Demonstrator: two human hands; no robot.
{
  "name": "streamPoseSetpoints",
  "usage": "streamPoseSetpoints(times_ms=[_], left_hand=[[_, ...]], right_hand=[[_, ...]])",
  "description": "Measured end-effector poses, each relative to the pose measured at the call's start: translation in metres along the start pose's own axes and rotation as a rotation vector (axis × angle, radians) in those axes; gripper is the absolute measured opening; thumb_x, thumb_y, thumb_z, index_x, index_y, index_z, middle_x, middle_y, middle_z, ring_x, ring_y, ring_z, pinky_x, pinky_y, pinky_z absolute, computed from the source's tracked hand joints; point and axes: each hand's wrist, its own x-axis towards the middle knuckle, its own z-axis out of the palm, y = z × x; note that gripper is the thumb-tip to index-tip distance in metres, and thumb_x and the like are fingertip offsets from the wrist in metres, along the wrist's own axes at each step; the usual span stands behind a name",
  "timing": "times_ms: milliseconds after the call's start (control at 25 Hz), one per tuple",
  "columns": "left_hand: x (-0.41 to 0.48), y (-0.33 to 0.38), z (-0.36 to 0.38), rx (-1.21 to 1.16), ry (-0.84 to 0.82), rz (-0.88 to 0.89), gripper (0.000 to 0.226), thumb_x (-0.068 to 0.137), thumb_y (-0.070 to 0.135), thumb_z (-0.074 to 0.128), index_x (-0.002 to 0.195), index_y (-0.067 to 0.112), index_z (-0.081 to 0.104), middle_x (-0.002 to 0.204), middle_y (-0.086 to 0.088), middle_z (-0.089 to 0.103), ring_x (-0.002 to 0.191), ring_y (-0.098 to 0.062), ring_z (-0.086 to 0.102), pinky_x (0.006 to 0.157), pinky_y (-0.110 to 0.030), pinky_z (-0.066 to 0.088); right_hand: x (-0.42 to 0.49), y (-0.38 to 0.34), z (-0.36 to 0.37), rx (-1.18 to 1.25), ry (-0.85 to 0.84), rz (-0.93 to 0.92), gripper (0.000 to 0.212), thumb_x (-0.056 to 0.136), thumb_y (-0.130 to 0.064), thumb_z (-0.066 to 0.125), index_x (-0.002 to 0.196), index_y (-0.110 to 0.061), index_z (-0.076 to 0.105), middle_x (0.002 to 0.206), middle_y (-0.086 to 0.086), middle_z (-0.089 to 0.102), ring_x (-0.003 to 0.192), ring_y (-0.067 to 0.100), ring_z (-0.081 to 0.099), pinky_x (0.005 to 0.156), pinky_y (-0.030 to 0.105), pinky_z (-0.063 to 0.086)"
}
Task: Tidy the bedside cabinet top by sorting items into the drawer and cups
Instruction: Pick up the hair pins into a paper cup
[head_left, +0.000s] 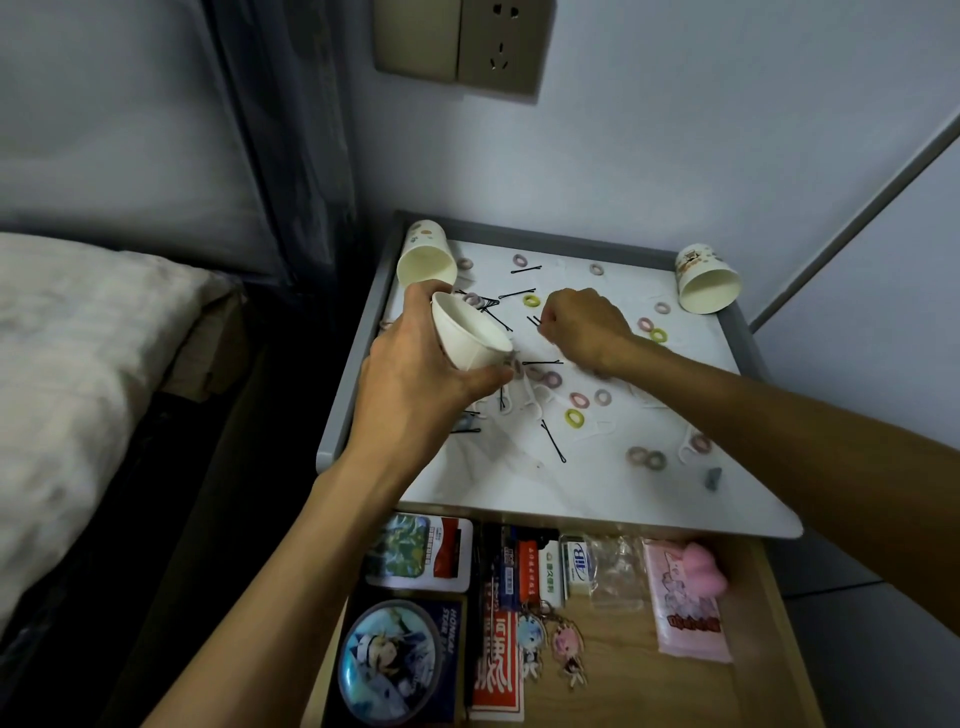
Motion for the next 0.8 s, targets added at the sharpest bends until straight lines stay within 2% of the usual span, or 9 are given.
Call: streamPoseSetpoints(times_ms=[80,240,480,560,640,800], left_hand=[[-0.001,0.0,0.0,0.003,-0.002,0.004,0.076,0.063,0.039,0.087,0.124,0.029,0.043,0.101,0.007,0.058,0.094,-0.021,0.062,0.072,-0.046,0.057],[-0.001,0.002,0.001,0.009,-0.005,0.01,0.074,0.063,0.039,0.087,0.122,0.029,0.043,0.095,0.015,0.055,0.091,-0.018,0.061,0.071,-0.044,0.057],[0.0,0.001,0.003,0.016,-0.007,0.007,0.076,0.063,0.038,0.087,0.125,0.029,0.043,0.092,0.018,0.053,0.094,-0.02,0.061,0.073,-0.045,0.057],[0.0,0.001,0.002,0.014,-0.01,0.005,0.076,0.063,0.038,0.087,0.125,0.029,0.043,0.093,0.018,0.053,0.094,-0.019,0.061,0.073,-0.045,0.057],[0.0,0.002,0.003,0.012,-0.012,0.007,0.076,0.063,0.037,0.088,0.125,0.029,0.043,0.092,0.018,0.054,0.092,-0.018,0.061,0.072,-0.044,0.057],[0.0,0.002,0.003,0.009,-0.005,0.012,0.077,0.063,0.035,0.088,0.126,0.026,0.044,0.095,0.013,0.055,0.091,-0.018,0.062,0.072,-0.044,0.057]], right_hand=[[-0.002,0.011,-0.004,0.061,-0.013,-0.135,0.008,0.091,-0.017,0.059,0.087,-0.013,0.064,0.082,0.005,0.064,0.079,0.026,0.06,0.065,0.03,0.042],[-0.009,0.025,0.004,-0.103,-0.049,-0.409,0.006,0.092,-0.019,0.062,0.095,-0.015,0.066,0.09,0.009,0.066,0.084,0.026,0.061,0.071,0.035,0.049],[-0.007,0.027,0.013,-0.057,-0.034,-0.424,0.005,0.086,-0.017,0.068,0.089,-0.015,0.071,0.089,0.005,0.07,0.085,0.018,0.06,0.071,0.031,0.046],[-0.007,0.025,0.012,-0.083,-0.034,-0.388,0.006,0.087,-0.018,0.066,0.089,-0.015,0.071,0.09,0.006,0.069,0.086,0.022,0.06,0.069,0.031,0.043],[-0.008,0.021,0.011,-0.165,-0.029,-0.383,0.007,0.088,-0.015,0.062,0.087,-0.013,0.068,0.089,0.008,0.067,0.085,0.027,0.061,0.065,0.032,0.041],[-0.016,0.008,0.011,-0.501,-0.003,-0.456,0.014,0.086,0.003,0.053,0.095,-0.006,0.06,0.093,0.012,0.065,0.082,0.03,0.062,0.06,0.032,0.032]])
